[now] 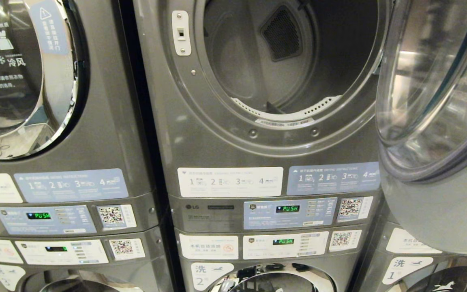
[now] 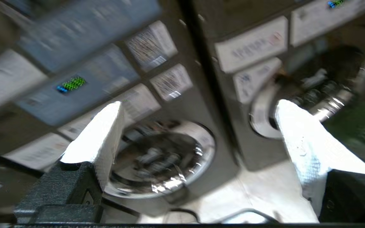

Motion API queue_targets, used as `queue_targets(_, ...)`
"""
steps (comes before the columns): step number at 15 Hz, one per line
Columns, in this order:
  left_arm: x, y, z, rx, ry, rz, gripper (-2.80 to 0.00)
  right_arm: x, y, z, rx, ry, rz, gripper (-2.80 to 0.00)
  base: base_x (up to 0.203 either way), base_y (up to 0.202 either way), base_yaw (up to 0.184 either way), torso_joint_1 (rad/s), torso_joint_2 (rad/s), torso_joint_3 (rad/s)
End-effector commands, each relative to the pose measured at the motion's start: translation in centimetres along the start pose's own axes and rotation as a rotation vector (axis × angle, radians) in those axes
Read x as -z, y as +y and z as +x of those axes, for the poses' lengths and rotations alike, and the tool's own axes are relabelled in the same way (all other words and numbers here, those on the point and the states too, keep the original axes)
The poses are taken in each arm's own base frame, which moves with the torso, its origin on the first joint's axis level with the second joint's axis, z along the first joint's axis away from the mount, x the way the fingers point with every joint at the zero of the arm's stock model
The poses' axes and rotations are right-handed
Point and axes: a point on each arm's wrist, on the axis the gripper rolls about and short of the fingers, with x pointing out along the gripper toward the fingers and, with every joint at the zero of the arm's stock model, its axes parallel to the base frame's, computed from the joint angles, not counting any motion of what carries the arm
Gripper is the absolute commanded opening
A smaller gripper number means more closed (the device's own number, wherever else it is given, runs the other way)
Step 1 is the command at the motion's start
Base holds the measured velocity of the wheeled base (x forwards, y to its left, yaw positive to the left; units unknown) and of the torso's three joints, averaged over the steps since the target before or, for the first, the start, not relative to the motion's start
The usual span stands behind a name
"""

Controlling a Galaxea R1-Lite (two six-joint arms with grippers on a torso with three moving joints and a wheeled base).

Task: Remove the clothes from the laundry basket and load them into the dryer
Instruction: Open the dryer

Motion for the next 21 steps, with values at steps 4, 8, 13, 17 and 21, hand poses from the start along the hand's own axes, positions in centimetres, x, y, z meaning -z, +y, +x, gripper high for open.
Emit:
queue_targets(4,0.0,0.0,0.0,0.0,0.0,0.0,-2.8,5.7,-1.9,2.5,0.07,0.07,-0.064,-2.8,0.0,0.0,0.0,0.0,0.0,0.0)
queue_targets(8,0.0,0.0,0.0,0.0,0.001,0.0,-2.8,7.8,-1.6,5.2,-0.134,-0.032,-0.374,-2.8,0.0,0.0,0.0,0.0,0.0,0.0)
queue_targets(13,0.0,0.0,0.0,0.0,0.001,0.001,-2.8,9.5,-1.7,5.7,-0.212,-0.051,-0.555,-2.8,0.0,0.0,0.0,0.0,0.0,0.0)
queue_targets(17,0.0,0.0,0.0,0.0,0.0,0.001,-2.8,10.2,-2.3,4.3,-0.272,-0.255,-0.535,-2.8,0.0,0.0,0.0,0.0,0.0,0.0)
queue_targets(21,0.0,0.0,0.0,0.0,0.001,0.001,-2.8,10.3,-2.4,4.0,-0.29,-0.282,-0.468,-2.8,0.0,0.0,0.0,0.0,0.0,0.0)
